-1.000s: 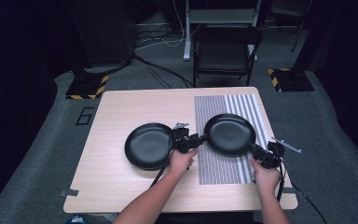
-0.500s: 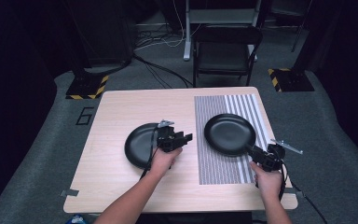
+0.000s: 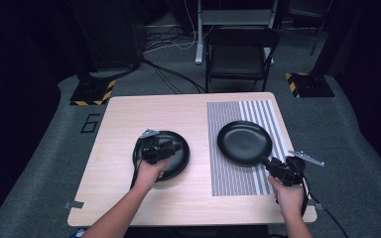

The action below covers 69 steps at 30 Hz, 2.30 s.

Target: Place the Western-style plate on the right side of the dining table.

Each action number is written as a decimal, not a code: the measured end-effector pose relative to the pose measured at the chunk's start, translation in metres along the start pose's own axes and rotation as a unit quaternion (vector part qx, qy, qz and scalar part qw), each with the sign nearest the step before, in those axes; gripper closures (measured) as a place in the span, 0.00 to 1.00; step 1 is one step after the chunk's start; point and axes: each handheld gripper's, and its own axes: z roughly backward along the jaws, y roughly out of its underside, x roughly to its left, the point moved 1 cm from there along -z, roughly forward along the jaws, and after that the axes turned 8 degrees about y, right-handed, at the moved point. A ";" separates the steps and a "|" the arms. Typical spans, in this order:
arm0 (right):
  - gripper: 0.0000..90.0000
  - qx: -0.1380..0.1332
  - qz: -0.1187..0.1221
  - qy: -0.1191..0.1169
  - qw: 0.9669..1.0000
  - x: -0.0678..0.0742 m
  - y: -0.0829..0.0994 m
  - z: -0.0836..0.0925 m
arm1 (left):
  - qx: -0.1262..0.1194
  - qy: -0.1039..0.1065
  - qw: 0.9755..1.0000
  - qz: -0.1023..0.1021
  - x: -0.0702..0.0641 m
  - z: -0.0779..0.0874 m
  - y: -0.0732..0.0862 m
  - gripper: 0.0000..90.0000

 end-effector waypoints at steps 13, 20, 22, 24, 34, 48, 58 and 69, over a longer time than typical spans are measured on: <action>0.51 -0.002 0.015 0.003 1.000 -0.003 0.001 0.010 | -0.020 -0.032 0.999 0.011 0.036 0.048 0.005 0.53; 0.51 -0.005 0.017 0.009 1.000 -0.006 0.000 0.014 | -0.023 -0.047 0.999 0.004 0.050 0.069 0.009 0.53; 0.51 -0.005 0.020 0.010 1.000 -0.007 0.002 0.015 | -0.023 -0.051 0.998 -0.001 0.053 0.076 0.011 0.53; 0.51 -0.003 0.021 0.010 1.000 -0.008 0.003 0.016 | -0.023 -0.054 0.998 -0.002 0.057 0.083 0.014 0.53; 0.51 -0.004 0.039 0.018 0.999 -0.012 0.006 0.020 | -0.029 -0.067 0.997 -0.003 0.075 0.107 0.027 0.52; 0.50 0.006 0.060 0.034 0.998 -0.017 0.022 0.013 | -0.012 -0.097 0.995 -0.028 0.102 0.130 0.051 0.50; 0.47 0.008 0.080 0.033 0.996 -0.015 0.030 0.008 | 0.012 -0.109 0.993 -0.053 0.119 0.133 0.059 0.49; 0.38 0.027 0.111 0.041 0.993 -0.007 0.038 -0.002 | 0.036 -0.123 0.990 -0.051 0.142 0.140 0.063 0.41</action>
